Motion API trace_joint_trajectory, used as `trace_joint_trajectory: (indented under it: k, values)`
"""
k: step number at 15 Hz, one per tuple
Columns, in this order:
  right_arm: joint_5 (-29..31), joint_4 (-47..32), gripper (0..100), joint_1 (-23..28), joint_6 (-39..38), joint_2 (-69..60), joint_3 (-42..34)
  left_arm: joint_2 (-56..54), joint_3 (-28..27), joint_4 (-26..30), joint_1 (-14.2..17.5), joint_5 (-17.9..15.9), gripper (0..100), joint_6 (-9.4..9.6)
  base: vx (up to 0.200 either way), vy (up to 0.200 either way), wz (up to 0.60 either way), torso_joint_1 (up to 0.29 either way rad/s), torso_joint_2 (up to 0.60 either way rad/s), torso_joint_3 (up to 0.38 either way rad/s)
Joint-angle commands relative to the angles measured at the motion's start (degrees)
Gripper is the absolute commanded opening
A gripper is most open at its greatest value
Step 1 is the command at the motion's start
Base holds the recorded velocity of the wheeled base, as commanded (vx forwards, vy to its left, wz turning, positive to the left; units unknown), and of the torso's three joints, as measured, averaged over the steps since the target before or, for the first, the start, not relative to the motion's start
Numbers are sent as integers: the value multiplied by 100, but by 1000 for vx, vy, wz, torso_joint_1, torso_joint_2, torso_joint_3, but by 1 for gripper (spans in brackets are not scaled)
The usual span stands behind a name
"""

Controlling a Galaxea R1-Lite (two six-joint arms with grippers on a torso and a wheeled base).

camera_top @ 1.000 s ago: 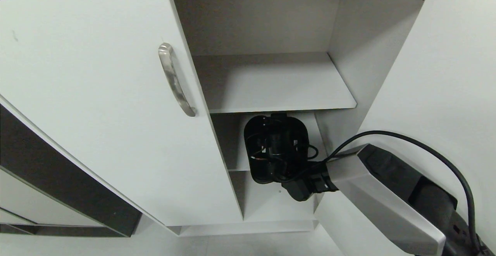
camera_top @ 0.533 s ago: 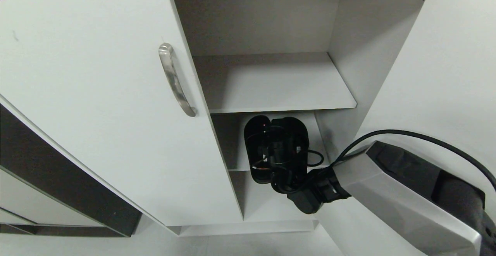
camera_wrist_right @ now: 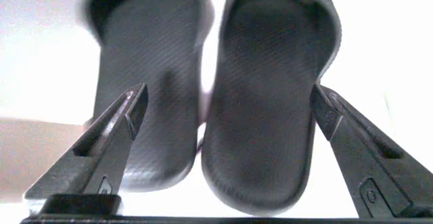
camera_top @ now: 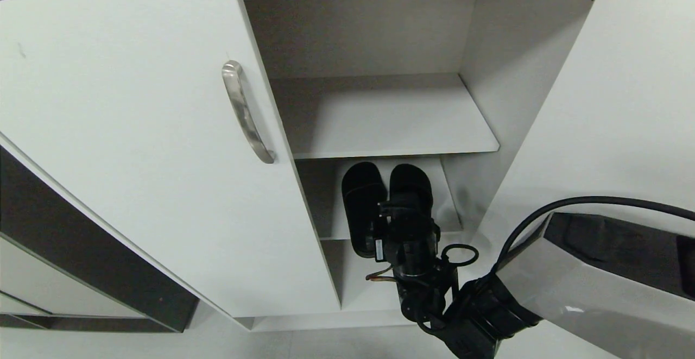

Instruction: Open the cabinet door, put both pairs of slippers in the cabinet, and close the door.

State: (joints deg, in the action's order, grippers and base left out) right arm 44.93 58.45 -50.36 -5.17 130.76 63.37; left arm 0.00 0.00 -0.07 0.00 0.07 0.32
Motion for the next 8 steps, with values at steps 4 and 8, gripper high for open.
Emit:
trace_joint_trajectory:
  k: [4,8]
  values:
    - [15,8,100,-62,-2,-252,-114,9,0,-1,0,1,0,-5,-50,0,0,2,2,1]
    - [24,8,100,-194,-2,-340,-140,9,0,-1,0,1,0,-5,-200,0,0,4,-1,2]
